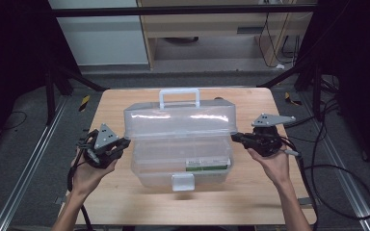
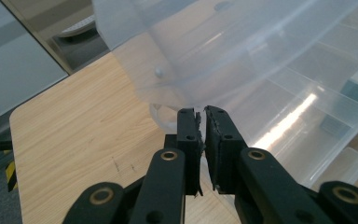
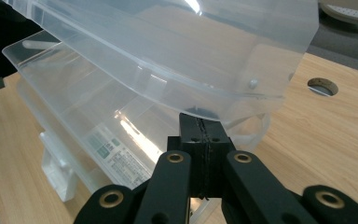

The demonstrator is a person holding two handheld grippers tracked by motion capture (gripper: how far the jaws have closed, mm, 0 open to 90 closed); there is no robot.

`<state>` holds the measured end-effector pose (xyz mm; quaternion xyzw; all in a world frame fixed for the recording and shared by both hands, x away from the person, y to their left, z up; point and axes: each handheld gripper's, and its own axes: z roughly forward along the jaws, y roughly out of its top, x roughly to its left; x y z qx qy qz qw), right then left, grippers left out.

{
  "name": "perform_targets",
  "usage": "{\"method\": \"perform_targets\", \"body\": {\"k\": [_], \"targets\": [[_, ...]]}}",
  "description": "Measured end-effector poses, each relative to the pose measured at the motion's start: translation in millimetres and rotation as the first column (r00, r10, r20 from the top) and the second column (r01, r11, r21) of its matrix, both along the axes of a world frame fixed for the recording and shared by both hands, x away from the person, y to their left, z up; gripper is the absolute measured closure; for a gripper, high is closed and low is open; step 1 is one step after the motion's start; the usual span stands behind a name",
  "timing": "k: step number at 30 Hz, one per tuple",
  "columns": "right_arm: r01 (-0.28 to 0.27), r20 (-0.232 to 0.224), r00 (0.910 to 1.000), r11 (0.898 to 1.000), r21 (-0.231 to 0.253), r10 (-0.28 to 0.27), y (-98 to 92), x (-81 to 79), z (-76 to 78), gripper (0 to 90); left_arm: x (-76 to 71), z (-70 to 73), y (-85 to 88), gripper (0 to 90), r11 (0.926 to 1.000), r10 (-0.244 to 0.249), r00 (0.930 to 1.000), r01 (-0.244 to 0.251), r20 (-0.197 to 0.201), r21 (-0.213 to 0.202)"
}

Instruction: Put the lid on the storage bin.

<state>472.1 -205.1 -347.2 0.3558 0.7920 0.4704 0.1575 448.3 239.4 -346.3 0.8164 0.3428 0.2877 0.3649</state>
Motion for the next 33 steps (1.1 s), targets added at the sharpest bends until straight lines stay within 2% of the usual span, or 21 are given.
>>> {"method": "perform_targets", "body": {"k": [4, 11, 18, 24, 33], "targets": [[-0.002, 0.003, 1.0000, 1.000, 0.003, 0.002, 0.0, -4.0, -2.1, 90.0, -1.2, -1.4, 0.0, 83.5, 1.0000, -0.002, 1.0000, 0.002, -0.005, 0.000], [-0.003, 0.010, 0.9999, 1.000, -0.028, 0.003, 1.3, -10.9, -3.8, 90.0, -5.1, -6.7, 2.4, 83.6, 0.9998, 0.001, 1.0000, -0.001, -0.009, -0.020], [0.019, -0.007, 0.9998, 0.999, -0.040, -0.020, -3.2, -11.7, -14.5, 90.0, -6.9, -12.9, 4.2, 83.6, 0.9998, 0.011, 0.9995, -0.012, -0.030, -0.014], [0.030, -0.017, 0.9994, 0.998, -0.048, -0.031, -6.0, -12.7, -18.6, 90.0, -9.5, -18.2, 4.8, 83.6, 0.9995, 0.015, 0.9990, -0.016, -0.042, -0.026], [0.035, -0.035, 0.9987, 0.996, -0.081, -0.038, -5.9, -13.6, -25.6, 89.5, -12.1, -26.7, 1.2, 83.3, 0.9999, 0.013, 0.9986, -0.013, -0.051, 0.000]]}}
